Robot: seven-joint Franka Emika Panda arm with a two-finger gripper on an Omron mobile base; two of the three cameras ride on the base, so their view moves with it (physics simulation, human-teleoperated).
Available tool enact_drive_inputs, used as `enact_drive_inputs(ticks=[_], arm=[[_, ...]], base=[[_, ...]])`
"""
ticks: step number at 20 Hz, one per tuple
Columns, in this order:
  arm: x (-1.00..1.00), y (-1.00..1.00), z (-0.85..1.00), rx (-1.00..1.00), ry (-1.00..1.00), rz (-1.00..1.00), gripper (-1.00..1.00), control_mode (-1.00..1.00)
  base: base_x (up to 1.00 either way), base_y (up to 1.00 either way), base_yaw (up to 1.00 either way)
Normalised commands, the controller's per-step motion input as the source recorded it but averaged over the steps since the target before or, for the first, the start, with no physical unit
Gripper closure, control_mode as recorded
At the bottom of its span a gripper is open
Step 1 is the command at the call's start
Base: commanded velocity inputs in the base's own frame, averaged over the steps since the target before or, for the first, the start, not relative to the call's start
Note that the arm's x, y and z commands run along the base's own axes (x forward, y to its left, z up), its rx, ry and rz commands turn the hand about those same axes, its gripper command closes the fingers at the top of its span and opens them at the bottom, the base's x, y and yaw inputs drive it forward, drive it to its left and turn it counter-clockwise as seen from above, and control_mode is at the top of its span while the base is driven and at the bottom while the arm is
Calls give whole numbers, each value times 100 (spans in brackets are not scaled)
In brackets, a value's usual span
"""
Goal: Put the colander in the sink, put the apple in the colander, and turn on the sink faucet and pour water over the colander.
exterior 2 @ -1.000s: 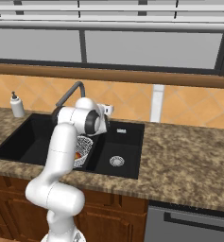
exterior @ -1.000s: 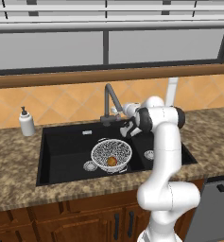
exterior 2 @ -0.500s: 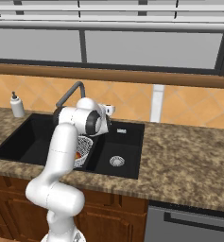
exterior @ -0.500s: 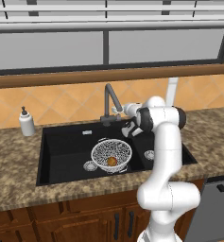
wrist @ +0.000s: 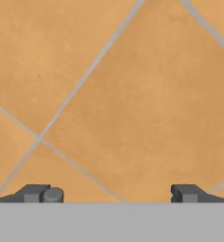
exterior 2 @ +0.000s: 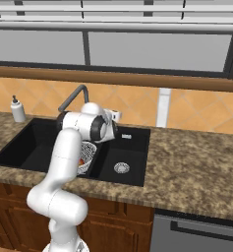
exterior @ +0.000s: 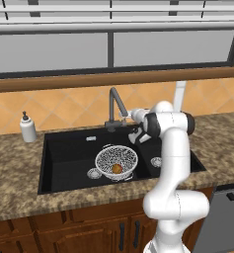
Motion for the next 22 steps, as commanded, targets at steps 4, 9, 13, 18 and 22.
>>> enact_drive_inputs(ticks=[4, 9, 13, 18, 22], arm=[[18, -87, 0, 5, 0, -1, -100, -100], [16, -85, 0, 5, 0, 0, -100, -100], [13, -86, 0, 4, 0, 0, -100, -100], [11, -85, 0, 3, 0, 0, -100, -100], [3, -85, 0, 3, 0, 0, -100, -100]], base=[[0, 0, 0], [0, 0, 0], [0, 0, 0], [0, 0, 0], [0, 0, 0]])
